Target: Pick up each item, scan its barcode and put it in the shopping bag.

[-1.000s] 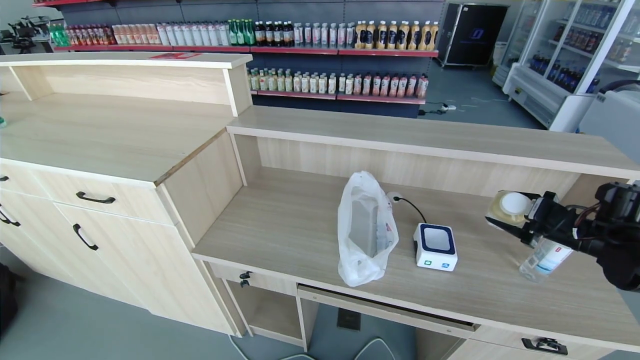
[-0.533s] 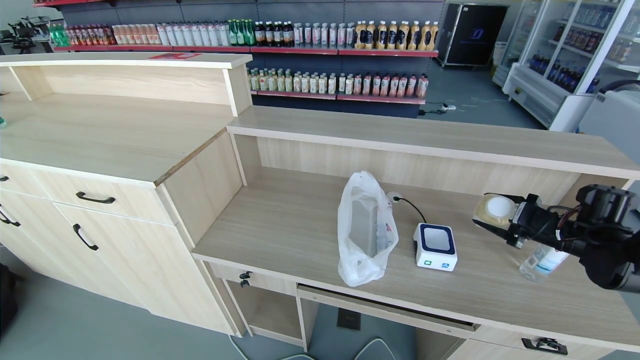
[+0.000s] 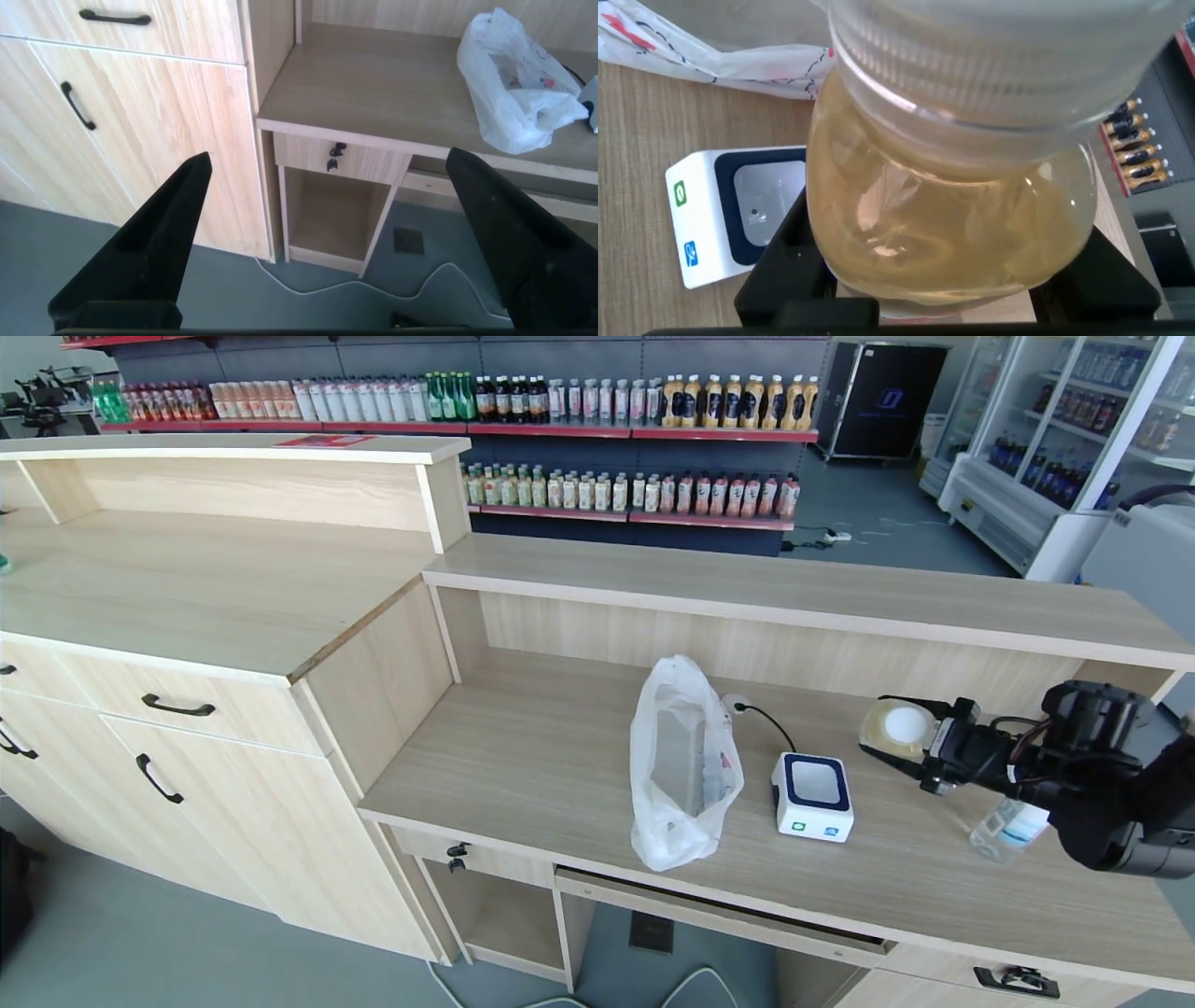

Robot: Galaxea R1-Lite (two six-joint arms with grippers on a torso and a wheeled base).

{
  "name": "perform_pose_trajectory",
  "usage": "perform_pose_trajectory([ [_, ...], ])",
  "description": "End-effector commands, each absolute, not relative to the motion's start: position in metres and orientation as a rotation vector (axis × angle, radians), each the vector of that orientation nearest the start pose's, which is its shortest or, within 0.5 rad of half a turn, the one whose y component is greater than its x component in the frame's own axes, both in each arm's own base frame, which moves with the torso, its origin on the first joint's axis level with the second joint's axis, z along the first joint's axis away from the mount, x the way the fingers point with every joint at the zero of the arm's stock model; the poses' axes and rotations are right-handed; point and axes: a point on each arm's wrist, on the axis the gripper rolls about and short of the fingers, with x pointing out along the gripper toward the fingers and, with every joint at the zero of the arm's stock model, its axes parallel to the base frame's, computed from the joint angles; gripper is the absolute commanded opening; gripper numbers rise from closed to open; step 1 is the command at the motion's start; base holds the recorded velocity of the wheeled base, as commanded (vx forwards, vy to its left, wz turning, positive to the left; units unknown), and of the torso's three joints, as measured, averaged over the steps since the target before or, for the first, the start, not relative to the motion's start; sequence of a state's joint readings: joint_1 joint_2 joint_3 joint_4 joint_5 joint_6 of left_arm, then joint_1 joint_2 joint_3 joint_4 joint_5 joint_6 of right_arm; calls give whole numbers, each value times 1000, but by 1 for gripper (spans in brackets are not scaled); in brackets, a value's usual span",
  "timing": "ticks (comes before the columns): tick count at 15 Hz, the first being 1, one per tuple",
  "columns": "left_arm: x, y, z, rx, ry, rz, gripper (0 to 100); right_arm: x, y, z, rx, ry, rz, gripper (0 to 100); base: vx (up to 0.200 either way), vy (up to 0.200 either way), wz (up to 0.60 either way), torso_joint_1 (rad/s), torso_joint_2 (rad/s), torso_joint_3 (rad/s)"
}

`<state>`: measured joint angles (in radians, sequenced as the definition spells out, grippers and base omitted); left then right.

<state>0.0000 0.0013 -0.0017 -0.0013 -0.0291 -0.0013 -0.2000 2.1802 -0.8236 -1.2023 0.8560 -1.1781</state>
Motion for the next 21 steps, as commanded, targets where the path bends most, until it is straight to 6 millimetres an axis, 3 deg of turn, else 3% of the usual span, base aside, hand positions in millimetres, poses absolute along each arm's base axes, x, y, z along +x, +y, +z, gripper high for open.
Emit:
perform_pose_trajectory([
  [1,-23,-1,76,-2,-2,-29,100,375,-54,68,-1048,-257,669,0,0,0,0,0,0,0],
  [21,-23,-1,76,-2,-2,-29,100,388,-45,46,-1066,-273,707,0,0,0,0,0,0,0],
])
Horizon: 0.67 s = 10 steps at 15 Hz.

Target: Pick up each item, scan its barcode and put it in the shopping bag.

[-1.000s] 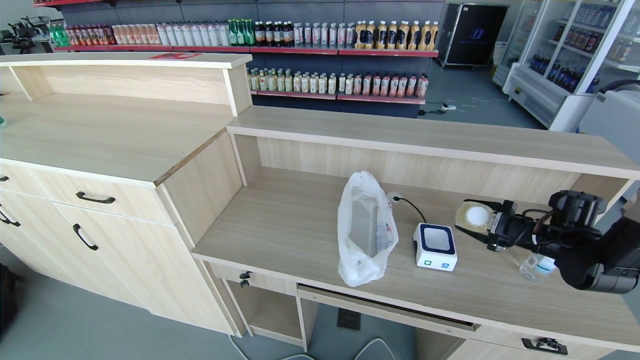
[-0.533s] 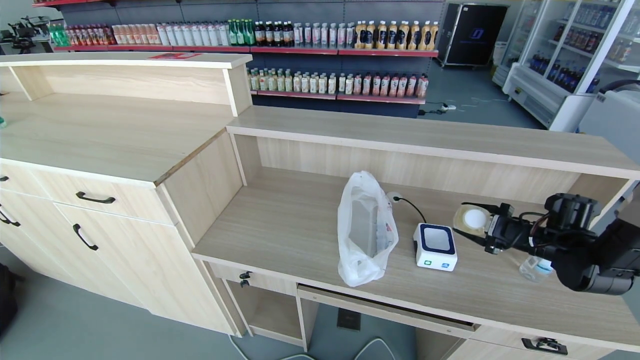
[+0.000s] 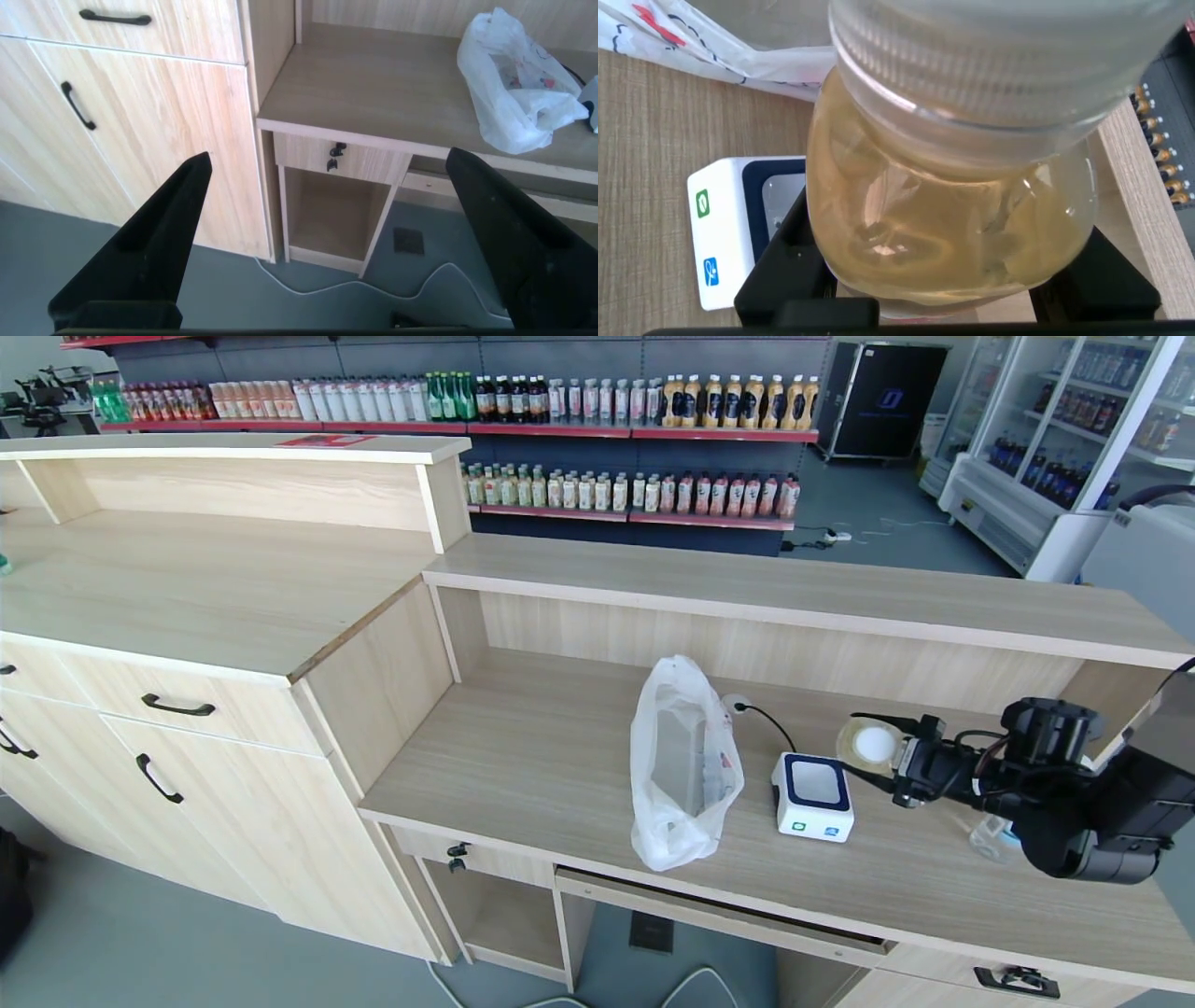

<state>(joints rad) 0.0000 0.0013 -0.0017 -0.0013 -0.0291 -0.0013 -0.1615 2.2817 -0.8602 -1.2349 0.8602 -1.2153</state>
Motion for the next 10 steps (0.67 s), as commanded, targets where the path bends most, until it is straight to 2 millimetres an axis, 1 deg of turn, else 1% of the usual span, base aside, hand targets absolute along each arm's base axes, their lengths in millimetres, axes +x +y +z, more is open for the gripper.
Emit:
perform_pose_trajectory([
  [1,-23,-1,76,-2,-2,-29,100,389,-45,45,-1065,-275,710,0,0,0,0,0,0,0],
  [8,-23,-1,76,-2,-2,-29,100,392,-46,46,-1062,-285,706,0,0,0,0,0,0,0],
  [9,-23,-1,76,-2,-2,-29,100,394,-46,48,-1056,-288,705,0,0,0,0,0,0,0],
  [10,-23,-1,76,-2,-2,-29,100,397,-45,56,-1034,-298,695,0,0,0,0,0,0,0],
])
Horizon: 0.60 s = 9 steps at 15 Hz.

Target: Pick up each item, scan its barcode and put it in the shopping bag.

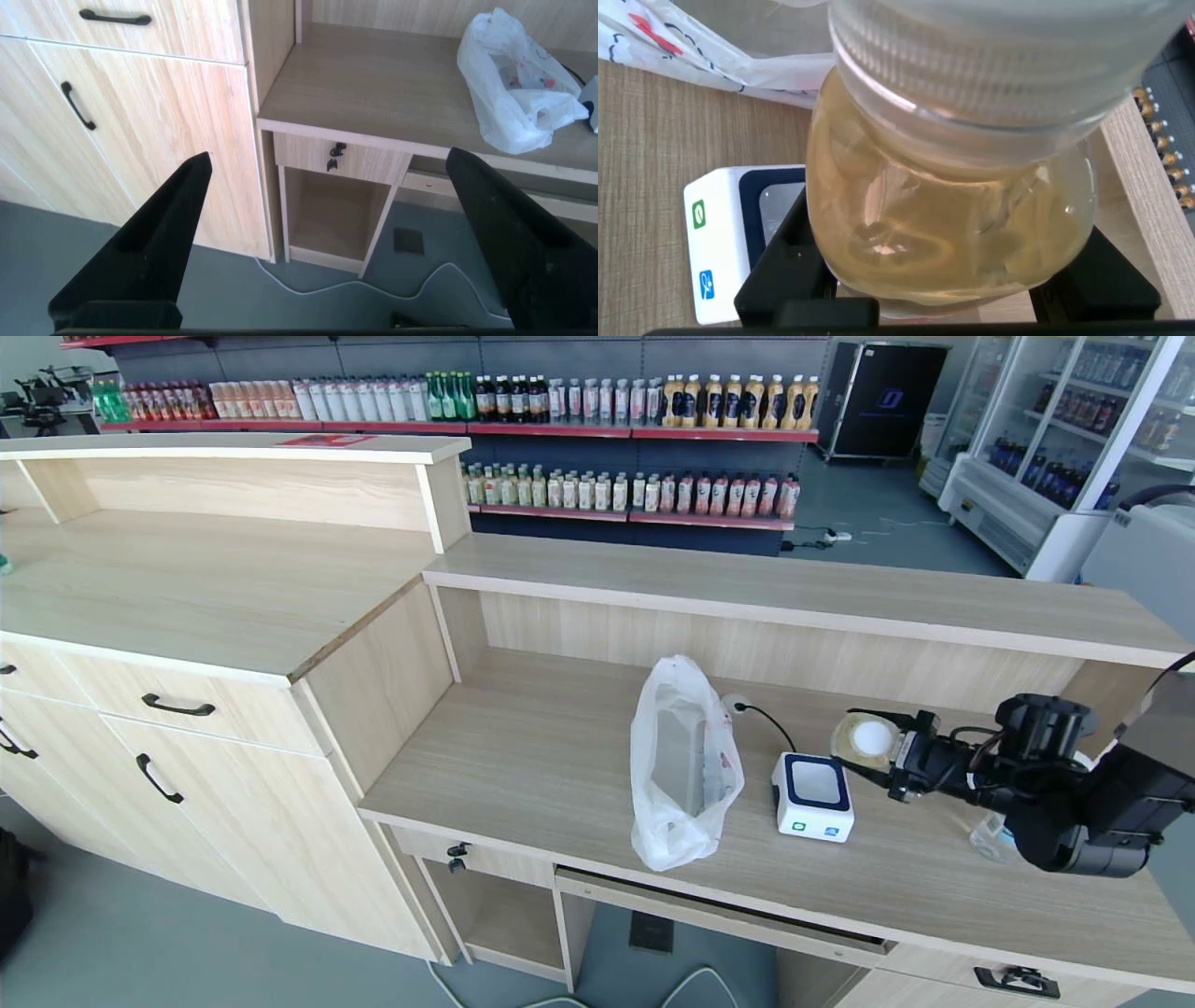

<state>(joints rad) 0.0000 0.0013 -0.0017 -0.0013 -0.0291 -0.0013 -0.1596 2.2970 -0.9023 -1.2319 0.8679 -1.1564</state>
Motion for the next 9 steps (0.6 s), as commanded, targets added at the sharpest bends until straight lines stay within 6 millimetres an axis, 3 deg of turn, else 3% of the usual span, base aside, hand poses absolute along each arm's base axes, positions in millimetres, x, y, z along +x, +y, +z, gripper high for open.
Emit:
perform_pose_trajectory([
  [1,-23,-1,76,-2,-2,-29,100,398,-45,68,-976,-281,672,0,0,0,0,0,0,0],
  [3,-23,-1,76,-2,-2,-29,100,388,-44,108,-769,-184,522,0,0,0,0,0,0,0],
  [4,-23,-1,76,-2,-2,-29,100,386,-43,115,-735,-174,495,0,0,0,0,0,0,0],
  [6,-23,-1,76,-2,-2,-29,100,374,-44,146,-551,-85,252,0,0,0,0,0,0,0],
  [9,-23,-1,76,-2,-2,-29,100,329,-51,140,-502,83,46,0,0,0,0,0,0,0],
])
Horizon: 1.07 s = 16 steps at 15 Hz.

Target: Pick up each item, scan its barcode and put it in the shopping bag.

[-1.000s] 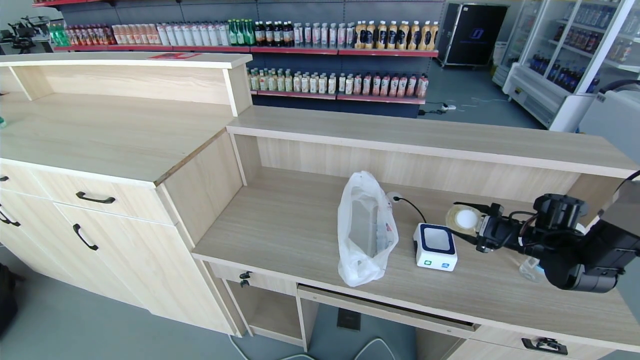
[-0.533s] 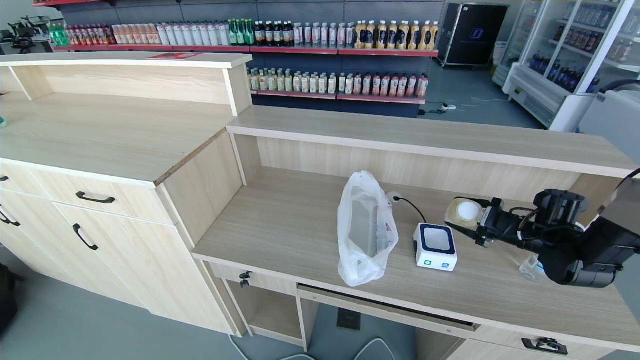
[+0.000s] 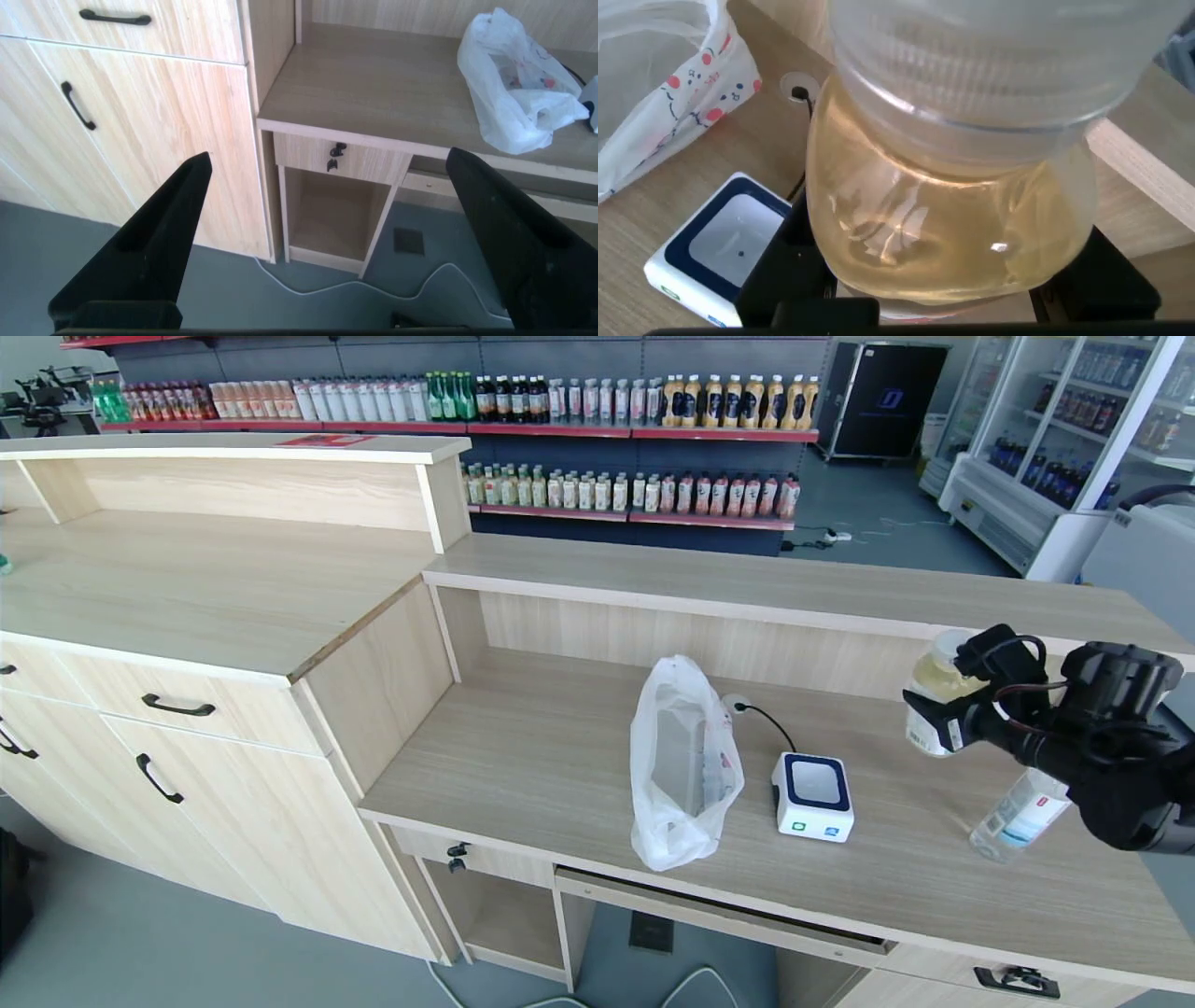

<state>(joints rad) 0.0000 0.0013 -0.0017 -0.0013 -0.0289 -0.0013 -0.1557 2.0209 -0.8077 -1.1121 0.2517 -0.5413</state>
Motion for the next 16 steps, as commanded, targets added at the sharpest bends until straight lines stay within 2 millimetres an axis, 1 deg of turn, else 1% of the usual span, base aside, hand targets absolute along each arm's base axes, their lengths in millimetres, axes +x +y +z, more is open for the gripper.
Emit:
perform_pose_trajectory([
  [1,-23,-1,76,-2,-2,-29,100,320,-49,139,-480,90,42,0,0,0,0,0,0,0],
  [2,-23,-1,76,-2,-2,-29,100,306,-47,140,-454,81,37,0,0,0,0,0,0,0],
  [3,-23,-1,76,-2,-2,-29,100,299,-46,141,-451,67,28,0,0,0,0,0,0,0],
  [6,-23,-1,76,-2,-2,-29,100,298,-47,147,-485,50,-61,0,0,0,0,0,0,0],
  [8,-23,-1,76,-2,-2,-29,100,297,-46,150,-515,36,-50,0,0,0,600,5,2,0],
  [9,-23,-1,76,-2,-2,-29,100,297,-42,153,-530,14,-33,0,0,0,600,-2,2,2],
  [10,-23,-1,76,-2,-2,-29,100,301,-28,155,-551,-32,-1,0,0,0,600,-12,2,2],
  [12,-23,-1,76,-2,-2,-29,100,312,-16,156,-551,-59,32,0,0,0,600,5,2,0],
  [13,-23,-1,76,-2,-2,-29,100,321,-6,155,-507,-66,77,0,0,0,0,0,0,0],
  [15,-23,-1,76,-2,-2,-29,100,352,10,135,-359,-44,183,0,0,0,0,0,0,0],
  [16,-23,-1,76,-2,-2,-29,100,363,12,119,-333,-11,195,0,0,0,0,0,0,0],
])
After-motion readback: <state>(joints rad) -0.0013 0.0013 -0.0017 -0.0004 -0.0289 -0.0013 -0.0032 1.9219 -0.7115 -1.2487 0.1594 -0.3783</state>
